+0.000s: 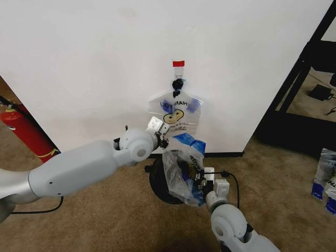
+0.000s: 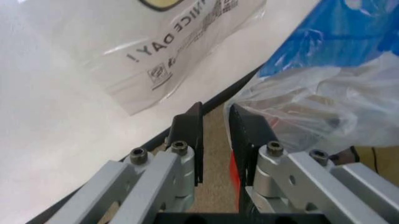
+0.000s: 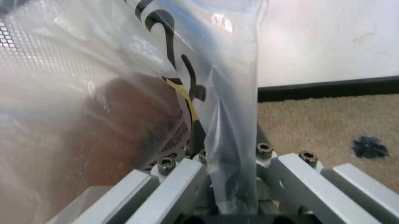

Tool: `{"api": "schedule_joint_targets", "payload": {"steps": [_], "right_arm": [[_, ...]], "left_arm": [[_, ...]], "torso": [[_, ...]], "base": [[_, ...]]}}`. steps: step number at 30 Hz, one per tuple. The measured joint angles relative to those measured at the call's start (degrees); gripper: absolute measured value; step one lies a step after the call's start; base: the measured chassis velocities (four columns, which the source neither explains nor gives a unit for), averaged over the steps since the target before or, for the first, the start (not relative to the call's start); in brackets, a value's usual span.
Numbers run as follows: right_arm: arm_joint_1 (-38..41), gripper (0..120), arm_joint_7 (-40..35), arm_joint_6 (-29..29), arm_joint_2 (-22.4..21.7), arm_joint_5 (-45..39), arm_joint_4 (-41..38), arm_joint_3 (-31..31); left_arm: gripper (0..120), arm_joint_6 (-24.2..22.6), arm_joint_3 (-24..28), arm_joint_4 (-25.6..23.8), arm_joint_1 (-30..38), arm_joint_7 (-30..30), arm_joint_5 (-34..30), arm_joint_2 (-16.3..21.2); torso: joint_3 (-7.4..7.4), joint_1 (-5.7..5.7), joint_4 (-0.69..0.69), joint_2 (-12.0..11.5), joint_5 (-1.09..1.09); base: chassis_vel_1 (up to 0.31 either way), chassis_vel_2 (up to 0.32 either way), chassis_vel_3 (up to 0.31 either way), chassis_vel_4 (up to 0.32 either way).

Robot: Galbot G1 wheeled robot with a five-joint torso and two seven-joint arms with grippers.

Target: Pick up the garbage bag from the wall and place it over the trash bin.

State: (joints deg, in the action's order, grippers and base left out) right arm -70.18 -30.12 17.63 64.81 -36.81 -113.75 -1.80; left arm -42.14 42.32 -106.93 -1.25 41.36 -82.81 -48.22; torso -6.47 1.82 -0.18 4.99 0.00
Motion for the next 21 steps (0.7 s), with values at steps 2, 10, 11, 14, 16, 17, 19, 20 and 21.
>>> {"api": "schedule_joint_targets", "payload": {"steps": [2, 10, 11, 14, 16, 17, 19, 20, 21], "right_arm": [[0.0, 0, 0.8, -1.1, -0.3, -0.3, -0.1, -0.2], [0.3, 0, 2.1, -2.4, -0.6, -0.6, 0.1, 0.2], [0.4, 0, 2.3, -2.7, -0.5, -0.5, 0.5, 0.3], [0.5, 0, 2.4, -3.1, -0.1, -0.6, 0.9, 0.4], [0.5, 0, 2.4, -3.4, 0.2, -1.0, 0.8, 0.3], [0.5, 0, 2.4, -3.4, 0.2, -1.0, 0.8, 0.3], [0.3, 0, 2.4, -3.6, 0.3, -1.5, 0.7, 0.1], [0.2, 0, 2.4, -3.9, 0.3, -1.9, 0.6, -0.1], [0.2, 0, 2.4, -4.0, 0.4, -1.9, 0.5, -0.1]], "left_arm": [[16, 0.0, -0.4, 0.0, -0.8, -0.4, 0.4, 0.7], [16, 0.0, -3.3, 0.0, -3.2, -1.2, 0.8, 3.6], [16, 0.0, -3.7, -0.1, -3.3, -1.7, 0.8, 4.5], [16, 0.0, -3.9, -0.3, -3.5, -2.5, 0.8, 5.9], [16, 0.0, -5.1, -1.2, -5.2, -2.7, 0.8, 6.9], [16, 0.0, -5.1, -1.2, -5.2, -2.7, 0.8, 6.9], [16, 0.0, -6.3, -1.6, -6.6, -2.8, 0.8, 7.4], [16, 0.0, -7.3, -1.8, -7.5, -2.9, 0.8, 7.8], [16, 0.0, -7.6, -1.8, -7.9, -3.0, 0.8, 7.9]], "torso": [[0.0, 0.0, -0.01, 0.0, 0.0], [0.0, 0.0, 0.01, 0.0, -0.02], [0.0, 0.0, 0.03, 0.0, -0.01], [0.0, 0.0, -0.01, 0.0, -0.01], [0.0, 0.0, 0.0, 0.0, 0.0], [0.0, 0.0, 0.0, 0.0, 0.0], [0.0, 0.0, 0.0, 0.0, -0.02], [0.0, 0.0, 0.01, 0.0, -0.01], [0.0, 0.0, 0.0, 0.0, -0.01]], "base": [[0.0, 0.0, 0.0, 0.0], [0.0, 0.0, 0.0, 0.0], [0.0, 0.0, 0.0, 0.0], [0.0, 0.0, 0.0, 0.0], [0.0, 0.0, 0.0, 0.0], [0.0, 0.0, 0.0, 0.0], [0.0, 0.0, 0.0, 0.0], [0.0, 0.0, 0.0, 0.0], [0.0, 0.0, 0.0, 0.0]]}}
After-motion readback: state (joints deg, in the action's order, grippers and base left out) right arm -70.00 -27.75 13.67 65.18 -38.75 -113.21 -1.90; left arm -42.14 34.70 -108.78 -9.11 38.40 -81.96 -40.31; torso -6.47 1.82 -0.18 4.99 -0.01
